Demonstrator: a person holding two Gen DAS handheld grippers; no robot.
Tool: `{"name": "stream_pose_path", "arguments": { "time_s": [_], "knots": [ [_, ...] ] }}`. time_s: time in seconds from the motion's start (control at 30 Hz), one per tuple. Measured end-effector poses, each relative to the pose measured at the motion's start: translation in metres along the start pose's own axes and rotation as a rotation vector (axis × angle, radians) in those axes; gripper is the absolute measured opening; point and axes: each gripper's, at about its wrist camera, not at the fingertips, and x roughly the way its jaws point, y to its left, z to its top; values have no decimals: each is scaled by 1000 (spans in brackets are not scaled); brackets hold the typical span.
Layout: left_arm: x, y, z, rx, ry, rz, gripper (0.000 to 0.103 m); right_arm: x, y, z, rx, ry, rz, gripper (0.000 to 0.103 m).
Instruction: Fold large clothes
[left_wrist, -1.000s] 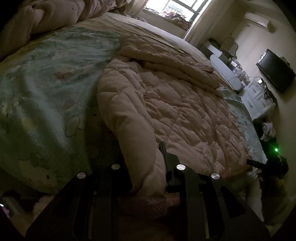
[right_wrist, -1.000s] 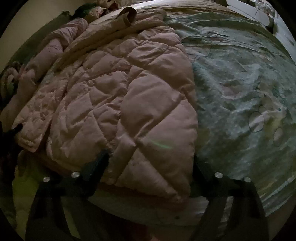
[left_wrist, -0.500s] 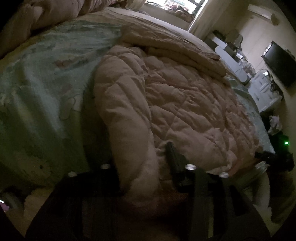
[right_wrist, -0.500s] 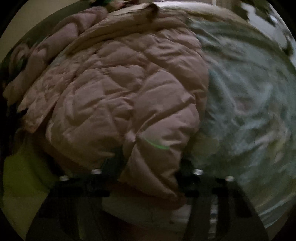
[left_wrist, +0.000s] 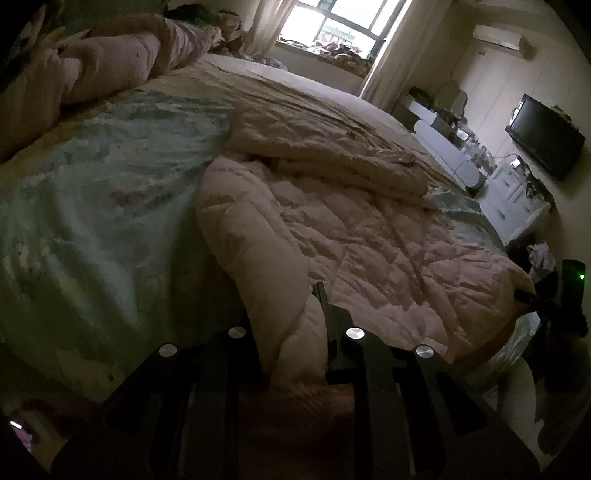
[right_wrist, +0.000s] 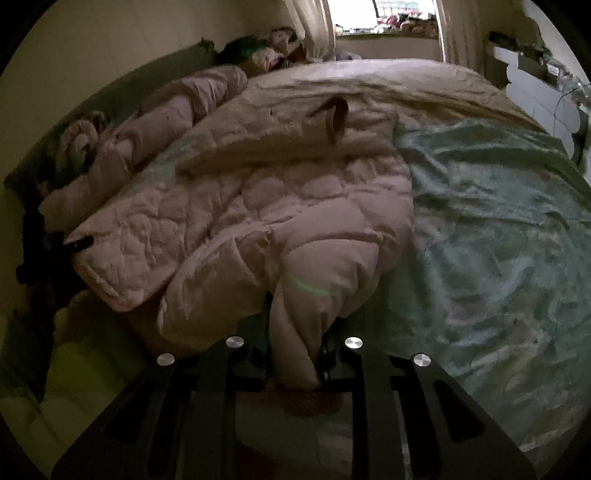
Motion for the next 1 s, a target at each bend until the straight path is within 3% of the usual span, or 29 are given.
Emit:
{"name": "stream_pose_path", "arguments": {
  "time_s": [0.5,1.0],
  "knots": [
    [-10,-6,41,-4,-67,-6,11,-17,-10,46,86,-187,44,16],
    [-15,-12,81,14,-105,9,11,-23,-20,88,100,-267,47,16]
  ]
}}
